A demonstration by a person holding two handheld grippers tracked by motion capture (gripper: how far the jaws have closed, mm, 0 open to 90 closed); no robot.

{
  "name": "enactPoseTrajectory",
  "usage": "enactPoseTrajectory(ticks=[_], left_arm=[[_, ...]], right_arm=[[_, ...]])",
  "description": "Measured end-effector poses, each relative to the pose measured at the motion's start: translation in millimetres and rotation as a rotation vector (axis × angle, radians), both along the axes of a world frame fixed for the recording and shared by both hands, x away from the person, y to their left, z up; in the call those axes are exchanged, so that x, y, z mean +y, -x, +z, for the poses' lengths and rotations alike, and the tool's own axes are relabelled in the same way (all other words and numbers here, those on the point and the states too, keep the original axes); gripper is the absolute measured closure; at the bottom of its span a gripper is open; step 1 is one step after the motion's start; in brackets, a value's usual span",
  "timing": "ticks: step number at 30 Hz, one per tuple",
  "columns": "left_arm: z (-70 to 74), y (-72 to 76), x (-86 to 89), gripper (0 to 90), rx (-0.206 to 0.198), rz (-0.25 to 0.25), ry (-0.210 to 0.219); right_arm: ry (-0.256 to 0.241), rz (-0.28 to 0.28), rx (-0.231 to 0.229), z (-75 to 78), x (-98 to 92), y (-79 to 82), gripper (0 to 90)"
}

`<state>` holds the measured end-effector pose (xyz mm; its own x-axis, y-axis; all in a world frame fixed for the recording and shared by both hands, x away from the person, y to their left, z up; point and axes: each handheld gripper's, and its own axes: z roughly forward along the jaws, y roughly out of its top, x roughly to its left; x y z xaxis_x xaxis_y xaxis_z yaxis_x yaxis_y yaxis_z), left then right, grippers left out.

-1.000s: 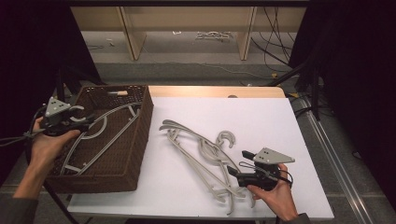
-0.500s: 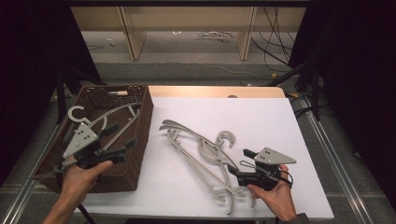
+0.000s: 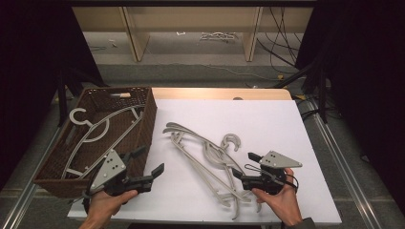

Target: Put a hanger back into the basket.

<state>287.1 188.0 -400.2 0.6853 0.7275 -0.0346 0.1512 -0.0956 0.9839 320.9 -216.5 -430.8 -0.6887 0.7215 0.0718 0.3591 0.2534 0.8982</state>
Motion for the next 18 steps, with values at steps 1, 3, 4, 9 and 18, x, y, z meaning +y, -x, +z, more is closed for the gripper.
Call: enactPoseTrajectory(ticks=[1, 3, 4, 9, 18], left_arm=[[-2.1, 0.2, -0.4, 18.4, -0.003, 0.001, 0.003], [-5.8, 0.5, 0.6, 18.3, -0.014, 0.011, -0.005], [-7.6, 0.9, 1.7, 17.9, -0.022, 0.017, -0.012], [-17.3, 1.4, 5.6, 16.3, -0.026, 0.016, -0.024], [-22.6, 6.0, 0.9, 16.4, -0.025, -0.006, -0.032]], right_arm=[[-0.002, 0.002, 0.004, 0.2, -0.4, 0.0, 20.5], [-0.009, -0.006, -0.001, 0.0, -1.1, 0.0, 20.5], [-0.023, 0.004, -0.004, -0.8, -0.8, -0.9, 20.5], [-0.015, -0.003, -0.006, -1.3, -1.9, -1.5, 20.4], [0.008, 0.011, 0.009, -1.8, 0.5, -2.2, 20.3]])
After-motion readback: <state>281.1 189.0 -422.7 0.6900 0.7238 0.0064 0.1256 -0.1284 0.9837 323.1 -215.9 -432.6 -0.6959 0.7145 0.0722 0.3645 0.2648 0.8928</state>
